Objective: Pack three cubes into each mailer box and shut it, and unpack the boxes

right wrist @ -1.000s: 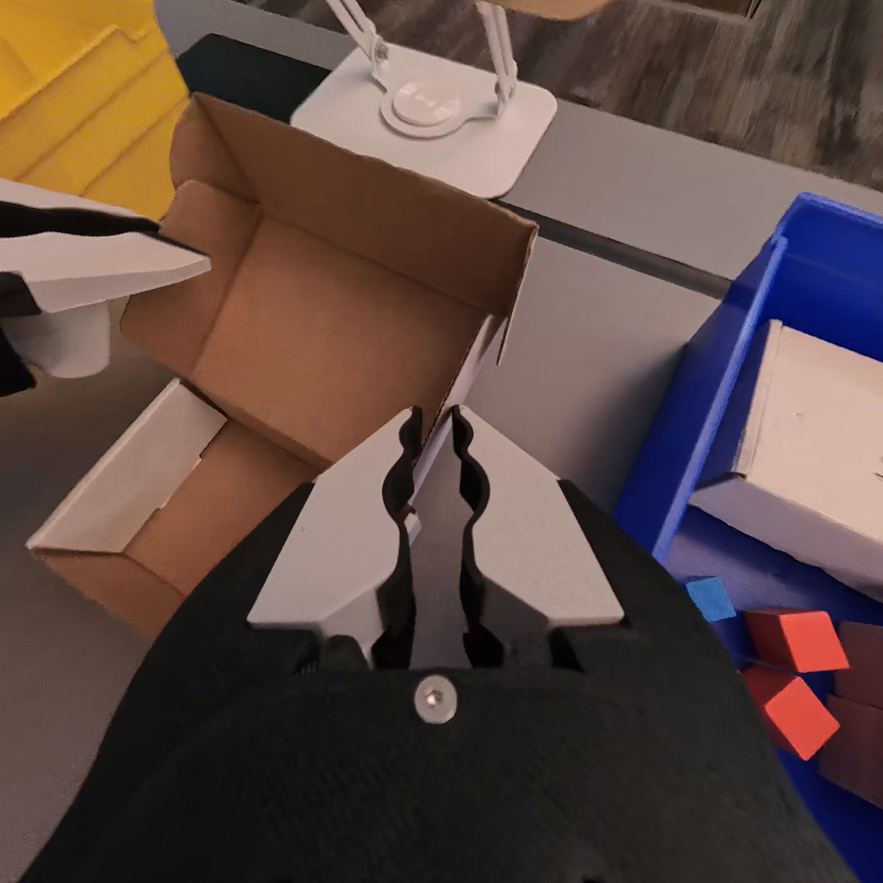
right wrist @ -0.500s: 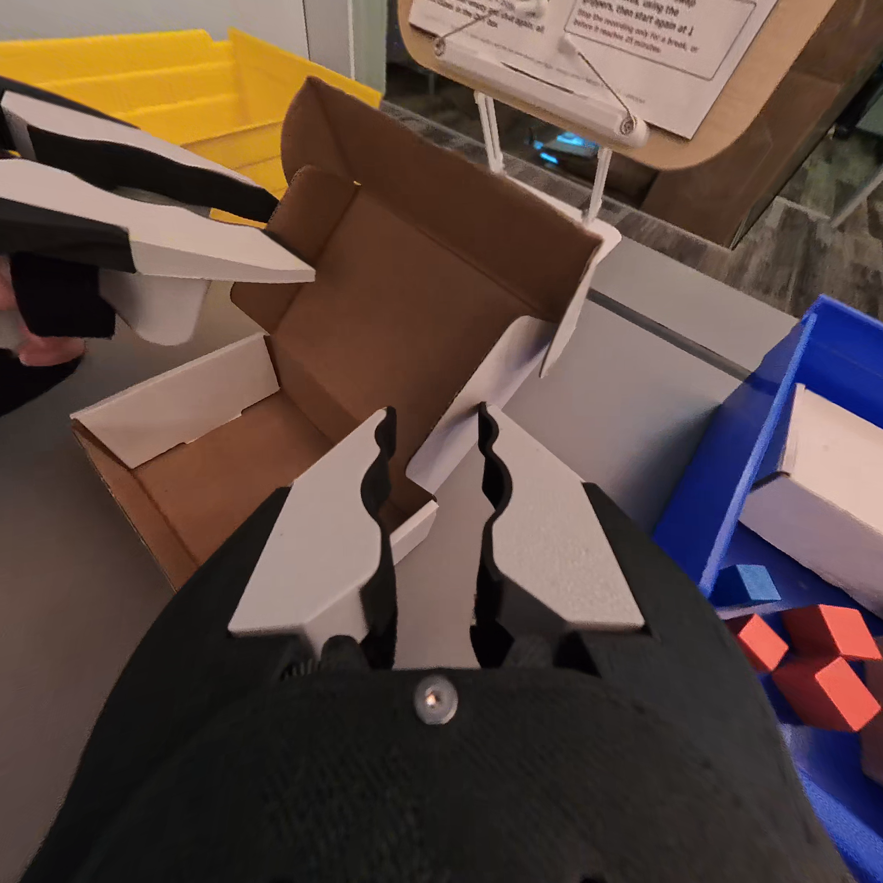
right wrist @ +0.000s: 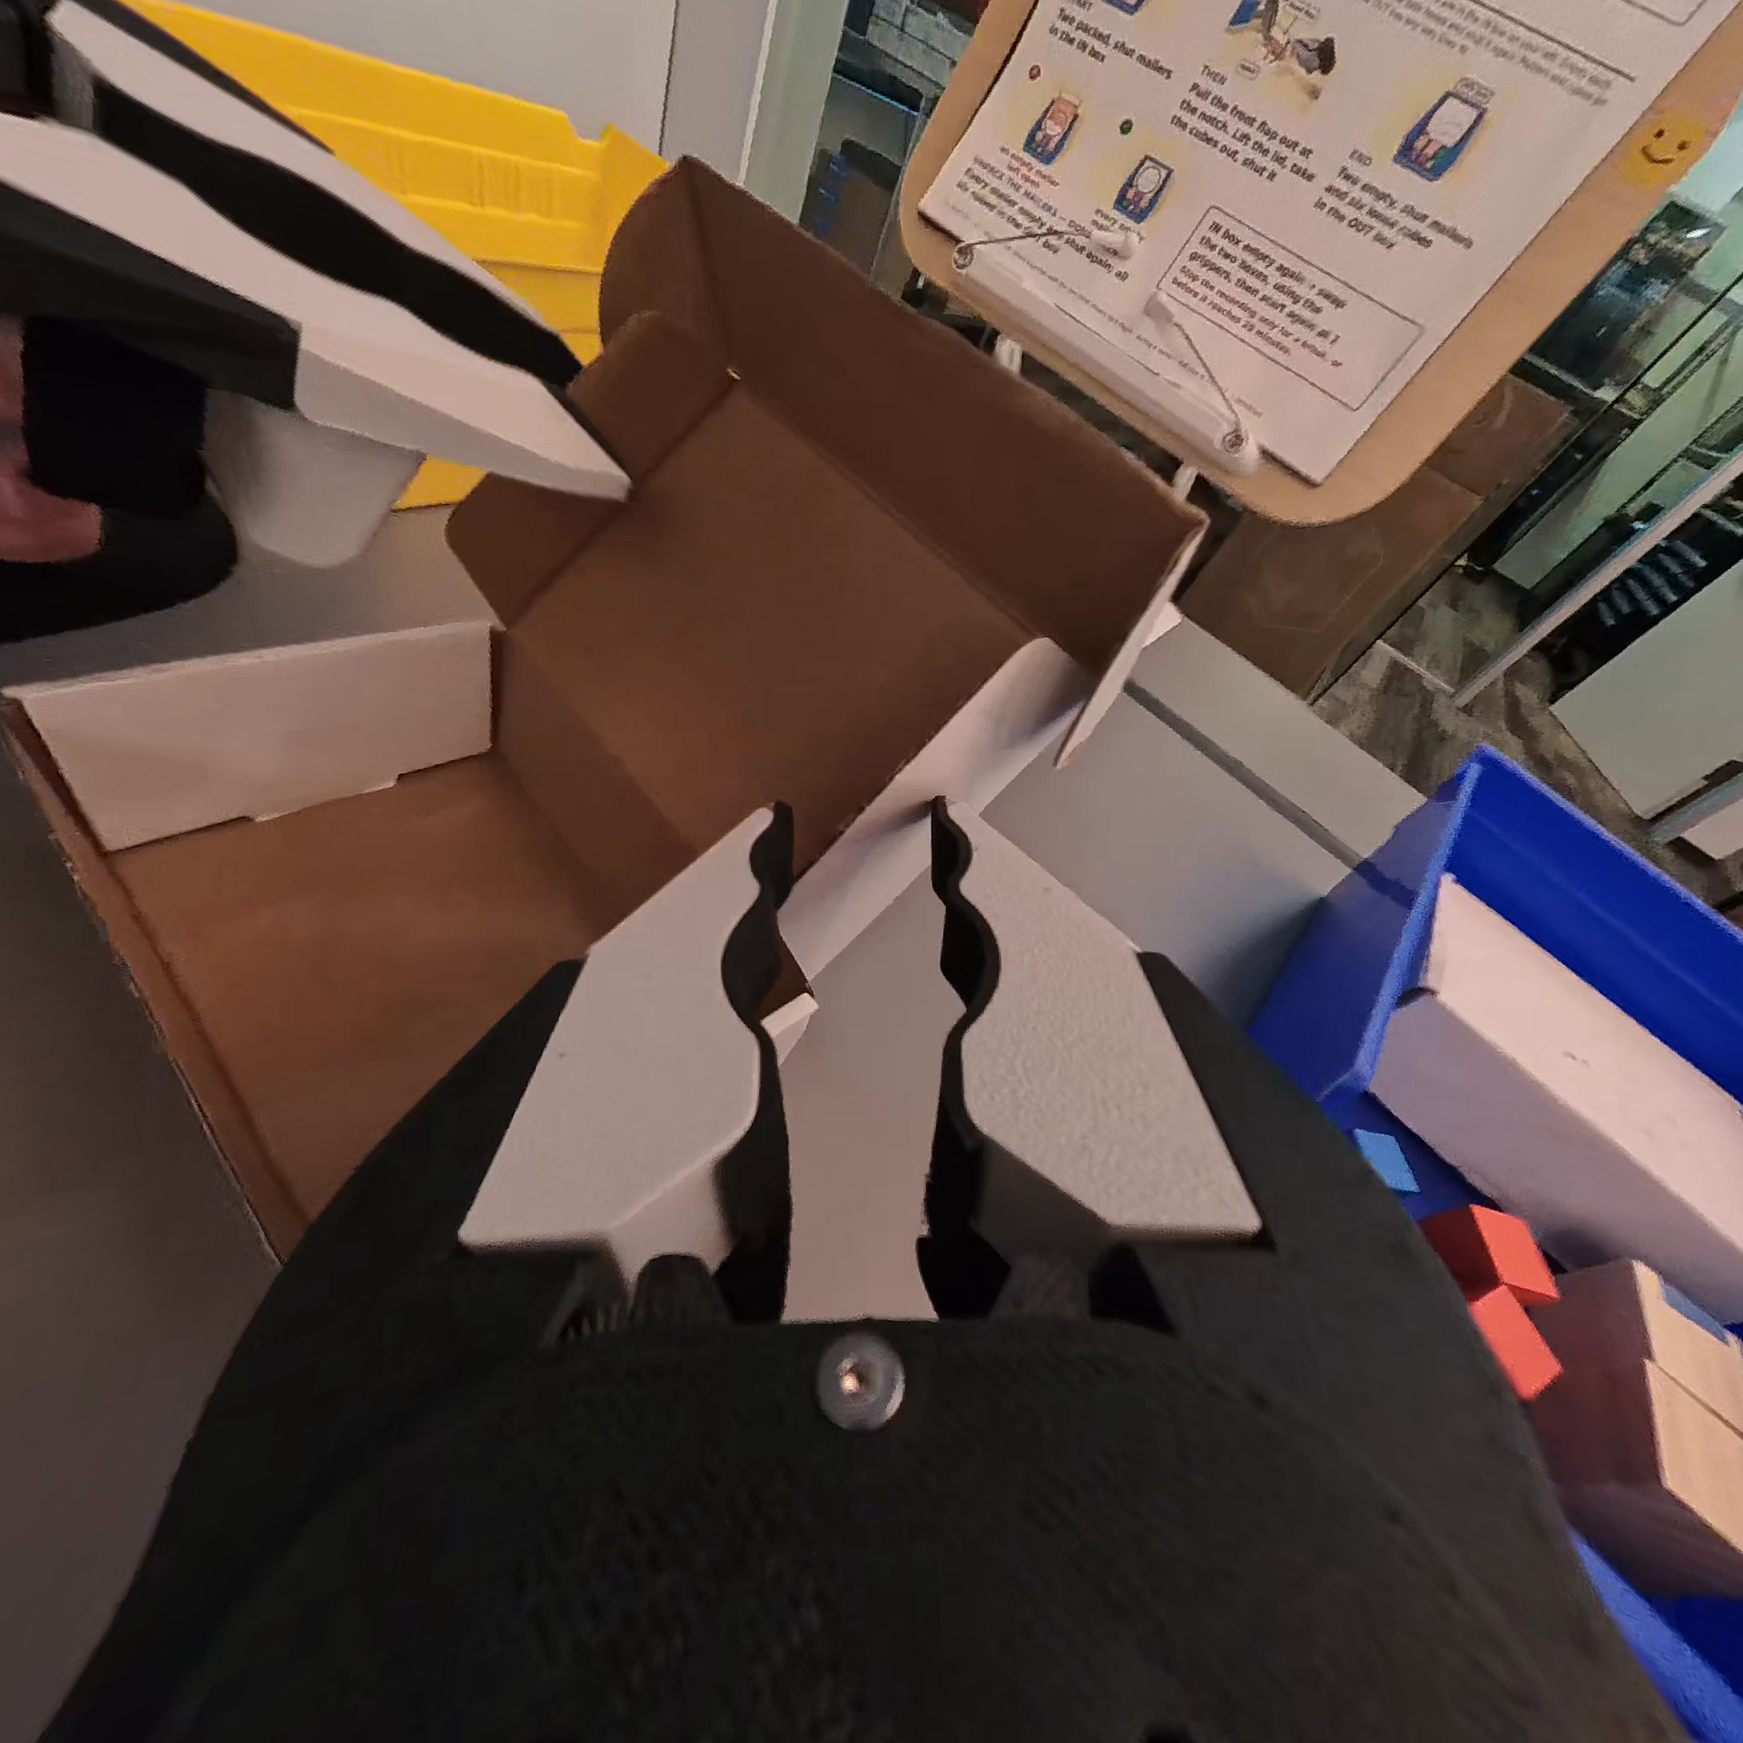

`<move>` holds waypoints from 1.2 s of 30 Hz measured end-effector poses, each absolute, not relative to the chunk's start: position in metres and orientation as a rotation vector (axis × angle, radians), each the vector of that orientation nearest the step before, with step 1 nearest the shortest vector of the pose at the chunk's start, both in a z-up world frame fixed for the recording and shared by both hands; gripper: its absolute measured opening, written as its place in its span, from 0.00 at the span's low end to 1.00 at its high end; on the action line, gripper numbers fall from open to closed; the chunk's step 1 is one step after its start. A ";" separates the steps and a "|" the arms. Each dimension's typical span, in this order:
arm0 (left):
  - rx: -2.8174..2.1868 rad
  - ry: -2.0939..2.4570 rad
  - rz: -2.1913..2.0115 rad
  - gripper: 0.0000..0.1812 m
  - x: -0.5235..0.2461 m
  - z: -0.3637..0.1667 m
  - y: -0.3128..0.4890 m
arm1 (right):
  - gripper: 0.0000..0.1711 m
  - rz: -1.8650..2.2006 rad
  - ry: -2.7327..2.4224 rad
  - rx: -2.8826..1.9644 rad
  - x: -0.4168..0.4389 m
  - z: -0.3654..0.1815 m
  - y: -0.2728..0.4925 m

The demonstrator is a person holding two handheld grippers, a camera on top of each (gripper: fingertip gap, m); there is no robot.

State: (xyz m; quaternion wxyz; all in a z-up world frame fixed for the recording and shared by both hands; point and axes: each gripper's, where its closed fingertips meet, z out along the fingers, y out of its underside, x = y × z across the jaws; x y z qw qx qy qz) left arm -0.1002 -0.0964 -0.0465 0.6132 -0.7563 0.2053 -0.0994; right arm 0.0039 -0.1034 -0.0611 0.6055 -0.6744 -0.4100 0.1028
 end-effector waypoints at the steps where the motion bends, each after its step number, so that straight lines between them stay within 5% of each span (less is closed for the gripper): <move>1: -1.746 0.449 -0.197 0.08 -0.105 -0.045 -0.093 | 0.16 0.202 -0.946 -1.547 0.005 -0.059 -0.099; 7: -1.643 0.551 -0.063 0.08 -0.102 -0.044 -0.106 | 0.16 -0.069 -1.032 -1.426 0.010 -0.064 -0.102; 26: -1.699 0.677 -0.058 0.11 -0.099 -0.089 -0.172 | 0.16 0.235 -0.955 -1.576 0.028 -0.092 -0.161; 36: -1.677 0.596 0.122 0.28 -0.133 -0.080 -0.192 | 0.22 0.036 -0.935 -1.511 0.033 -0.073 -0.181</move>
